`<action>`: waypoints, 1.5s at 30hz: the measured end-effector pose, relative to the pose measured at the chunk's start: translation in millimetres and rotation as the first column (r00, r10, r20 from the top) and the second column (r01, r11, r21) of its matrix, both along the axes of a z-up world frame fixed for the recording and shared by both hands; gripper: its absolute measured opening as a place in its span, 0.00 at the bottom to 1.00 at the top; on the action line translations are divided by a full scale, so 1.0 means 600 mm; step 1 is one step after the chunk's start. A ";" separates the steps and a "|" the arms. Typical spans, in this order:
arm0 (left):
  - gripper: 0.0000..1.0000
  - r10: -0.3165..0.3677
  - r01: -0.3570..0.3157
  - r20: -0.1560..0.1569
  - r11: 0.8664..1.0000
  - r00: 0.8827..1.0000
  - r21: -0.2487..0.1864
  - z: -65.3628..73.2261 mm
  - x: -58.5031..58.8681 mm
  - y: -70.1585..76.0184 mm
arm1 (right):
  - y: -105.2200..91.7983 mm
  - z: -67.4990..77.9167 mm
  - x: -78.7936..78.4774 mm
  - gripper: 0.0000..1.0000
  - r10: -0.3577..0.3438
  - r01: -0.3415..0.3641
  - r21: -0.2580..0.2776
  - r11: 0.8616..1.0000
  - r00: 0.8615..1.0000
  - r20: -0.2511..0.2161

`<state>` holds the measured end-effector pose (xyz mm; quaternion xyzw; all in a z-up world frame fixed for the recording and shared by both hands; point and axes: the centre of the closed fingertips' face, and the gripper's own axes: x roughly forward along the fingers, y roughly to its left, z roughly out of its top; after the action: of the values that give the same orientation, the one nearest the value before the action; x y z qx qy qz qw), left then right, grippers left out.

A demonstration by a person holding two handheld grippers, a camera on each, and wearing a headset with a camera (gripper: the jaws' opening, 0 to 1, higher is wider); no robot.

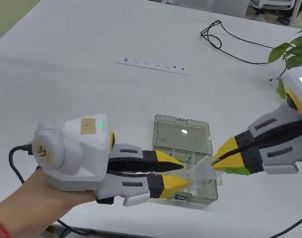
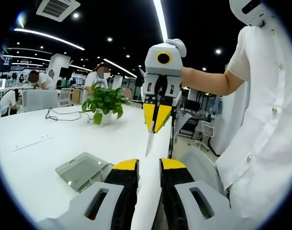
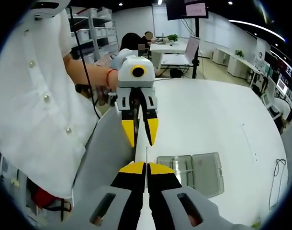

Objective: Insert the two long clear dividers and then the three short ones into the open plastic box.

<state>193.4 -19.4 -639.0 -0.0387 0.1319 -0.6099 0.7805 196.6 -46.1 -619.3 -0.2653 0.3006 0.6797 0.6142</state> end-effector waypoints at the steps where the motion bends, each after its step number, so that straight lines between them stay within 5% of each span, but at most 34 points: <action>1: 0.15 0.005 -0.005 -0.002 1.000 1.000 0.004 -0.002 0.001 0.002 | -0.003 -0.002 0.004 0.02 -0.009 0.009 -0.005 1.000 1.000 0.005; 11: 0.29 0.084 -0.083 -0.022 0.995 0.996 0.052 -0.032 0.020 0.033 | -0.055 -0.060 0.061 0.02 -0.064 0.079 -0.142 0.987 0.992 0.107; 18: 0.39 0.125 -0.122 -0.032 0.989 0.992 0.087 -0.054 0.029 0.054 | -0.067 -0.091 0.079 0.02 -0.053 0.079 -0.193 0.978 0.989 0.135; 24: 0.50 0.164 -0.159 -0.041 0.982 0.986 0.101 -0.070 0.037 0.065 | -0.069 -0.119 0.093 0.02 -0.051 0.077 -0.206 0.975 0.990 0.132; 33: 0.66 0.211 -0.202 -0.063 0.972 0.975 0.120 -0.092 0.049 0.077 | -0.085 -0.191 0.119 0.02 -0.034 0.061 -0.254 0.965 0.993 0.109; 45: 0.76 0.235 -0.224 -0.081 0.967 0.969 0.123 -0.101 0.057 0.084 | -0.088 -0.239 0.124 0.02 -0.019 0.044 -0.294 0.955 0.996 0.090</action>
<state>227.8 31.1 -699.8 -0.0383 0.1976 -0.5045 0.8396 270.9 -98.7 -762.8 -0.3784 0.3761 0.6052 0.5908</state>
